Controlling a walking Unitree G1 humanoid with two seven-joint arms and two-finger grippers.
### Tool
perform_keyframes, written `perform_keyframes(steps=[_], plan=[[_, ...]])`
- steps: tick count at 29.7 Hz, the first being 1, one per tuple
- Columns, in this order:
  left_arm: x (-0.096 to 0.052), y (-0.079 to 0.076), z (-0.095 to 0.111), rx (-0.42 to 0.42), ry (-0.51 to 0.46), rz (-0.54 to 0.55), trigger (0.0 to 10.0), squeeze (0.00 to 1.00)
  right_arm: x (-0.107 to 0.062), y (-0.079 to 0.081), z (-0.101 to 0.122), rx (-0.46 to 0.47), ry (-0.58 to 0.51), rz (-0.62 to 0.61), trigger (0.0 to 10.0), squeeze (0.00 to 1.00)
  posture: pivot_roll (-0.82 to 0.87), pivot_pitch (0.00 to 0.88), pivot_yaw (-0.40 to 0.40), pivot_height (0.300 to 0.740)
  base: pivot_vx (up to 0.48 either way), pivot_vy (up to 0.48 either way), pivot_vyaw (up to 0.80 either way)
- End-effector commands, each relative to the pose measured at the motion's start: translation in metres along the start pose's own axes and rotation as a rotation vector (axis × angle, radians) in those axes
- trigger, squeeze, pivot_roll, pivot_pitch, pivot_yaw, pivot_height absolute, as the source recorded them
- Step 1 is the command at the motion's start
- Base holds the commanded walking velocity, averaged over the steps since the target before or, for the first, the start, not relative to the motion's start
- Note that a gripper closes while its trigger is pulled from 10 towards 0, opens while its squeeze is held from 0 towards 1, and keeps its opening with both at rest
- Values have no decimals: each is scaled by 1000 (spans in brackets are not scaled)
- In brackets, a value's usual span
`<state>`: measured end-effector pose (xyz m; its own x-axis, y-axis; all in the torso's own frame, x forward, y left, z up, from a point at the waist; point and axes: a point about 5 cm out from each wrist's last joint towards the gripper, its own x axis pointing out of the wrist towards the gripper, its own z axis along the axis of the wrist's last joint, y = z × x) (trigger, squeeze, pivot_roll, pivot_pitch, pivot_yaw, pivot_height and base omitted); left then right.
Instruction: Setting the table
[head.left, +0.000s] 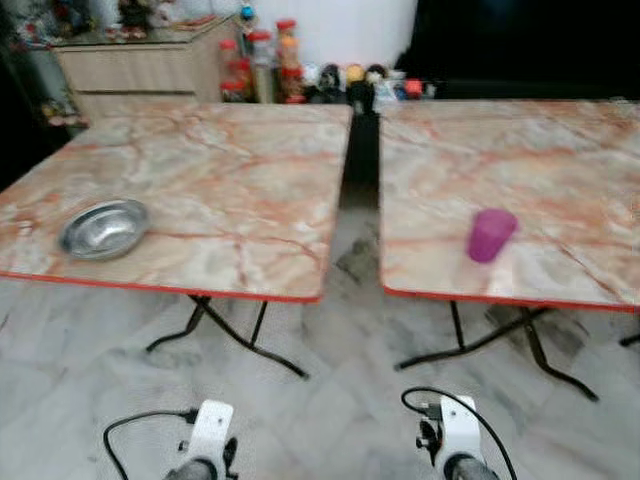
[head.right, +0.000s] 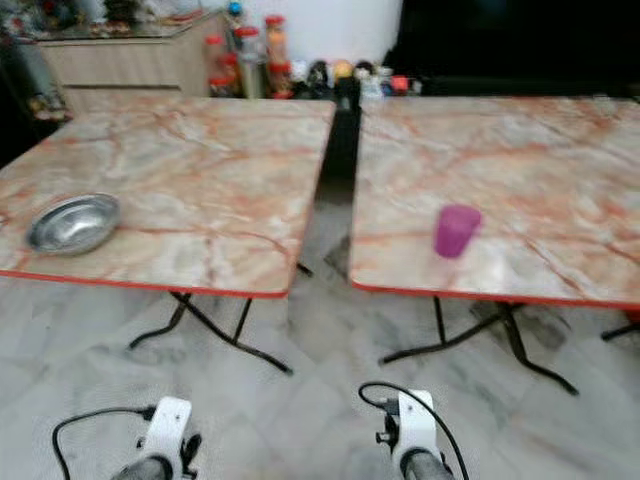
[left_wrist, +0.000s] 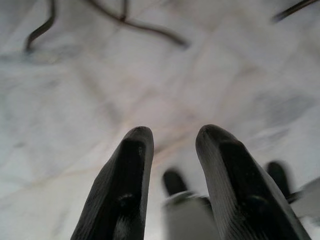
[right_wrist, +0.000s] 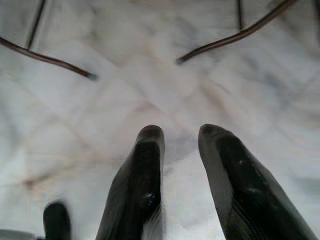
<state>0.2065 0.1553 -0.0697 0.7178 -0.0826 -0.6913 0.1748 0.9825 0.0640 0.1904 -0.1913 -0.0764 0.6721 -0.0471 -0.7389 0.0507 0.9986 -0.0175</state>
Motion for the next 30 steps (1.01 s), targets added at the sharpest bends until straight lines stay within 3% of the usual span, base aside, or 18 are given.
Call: perform_keyframes(steps=[1, 22, 30], plan=[[-2, 13, -3, 20, 17, 35, 10000, 0, 2, 8, 7, 3, -26, 19, 10000, 0, -106, 0, 11, 736, 0, -330, 0], [0, 6, -2, 24, 22, 22, 10000, 0, 0, -1, 0, 21, -4, -21, 10000, 0, -134, 0, 7, 736, 0, -330, 0], [-1, 9, -2, 32, 24, 24, 10000, 0, 1, 2, 0, 23, 0, -17, 10000, 0, -129, 0, 9, 736, 0, -85, 0]])
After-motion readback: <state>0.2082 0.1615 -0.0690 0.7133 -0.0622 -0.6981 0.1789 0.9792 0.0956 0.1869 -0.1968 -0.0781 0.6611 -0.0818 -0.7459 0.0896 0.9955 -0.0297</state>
